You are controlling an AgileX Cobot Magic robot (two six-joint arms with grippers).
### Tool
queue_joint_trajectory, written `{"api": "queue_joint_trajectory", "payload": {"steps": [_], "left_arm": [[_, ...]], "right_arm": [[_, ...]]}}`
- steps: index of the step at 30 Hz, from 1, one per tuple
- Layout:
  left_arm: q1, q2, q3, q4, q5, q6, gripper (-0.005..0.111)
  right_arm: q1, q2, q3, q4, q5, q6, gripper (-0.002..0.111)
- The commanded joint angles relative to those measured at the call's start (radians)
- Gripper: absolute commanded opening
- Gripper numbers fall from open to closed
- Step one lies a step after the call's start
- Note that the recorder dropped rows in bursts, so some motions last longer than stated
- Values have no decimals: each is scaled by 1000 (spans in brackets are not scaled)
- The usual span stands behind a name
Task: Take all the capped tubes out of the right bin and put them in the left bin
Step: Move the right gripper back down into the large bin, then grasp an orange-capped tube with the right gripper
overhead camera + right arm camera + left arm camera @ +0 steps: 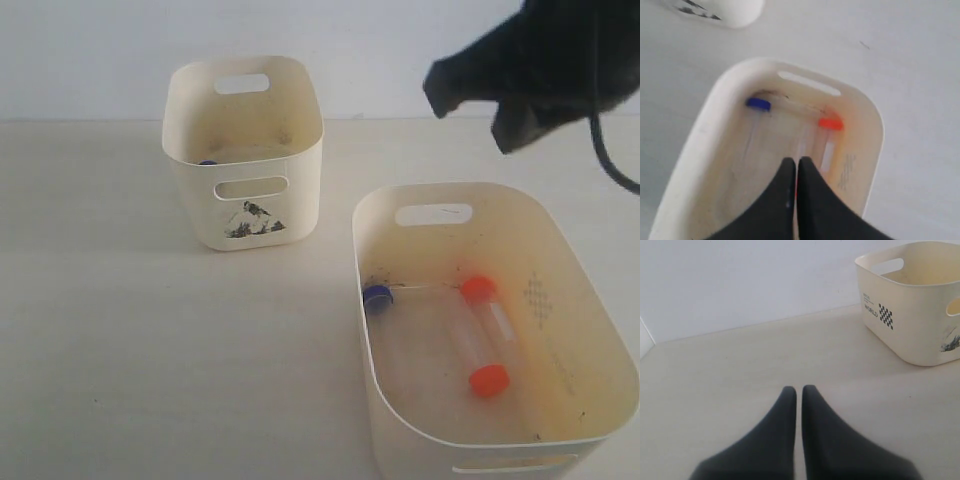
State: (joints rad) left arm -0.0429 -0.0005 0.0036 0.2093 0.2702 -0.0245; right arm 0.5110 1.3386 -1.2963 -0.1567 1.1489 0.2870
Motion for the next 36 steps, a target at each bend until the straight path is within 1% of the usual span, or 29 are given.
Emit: {"api": "queue_joint_trajectory", "payload": {"steps": [1, 3, 7, 16, 23, 31, 36], "left_arm": [[-1, 0, -4, -4, -9, -13, 4], [-1, 0, -4, -4, -9, -13, 4], [-1, 0, -4, -4, -9, -13, 4], [-1, 0, -4, -4, -9, -13, 4], [-1, 0, -4, -4, -9, -13, 4], [-1, 0, -4, -4, -9, -13, 4], [-1, 0, -4, -4, -9, -13, 4]], "right_arm": [[-4, -23, 144, -42, -6, 140, 1], [-4, -3, 202, -38, -45, 159, 1], [-4, 47, 260, -13, -133, 159, 1], [-4, 197, 261, 59, -133, 179, 1], [-4, 308, 261, 67, -208, 171, 1], [-4, 372, 261, 74, -274, 171, 1], [-4, 446, 261, 74, -267, 70, 1]]}}
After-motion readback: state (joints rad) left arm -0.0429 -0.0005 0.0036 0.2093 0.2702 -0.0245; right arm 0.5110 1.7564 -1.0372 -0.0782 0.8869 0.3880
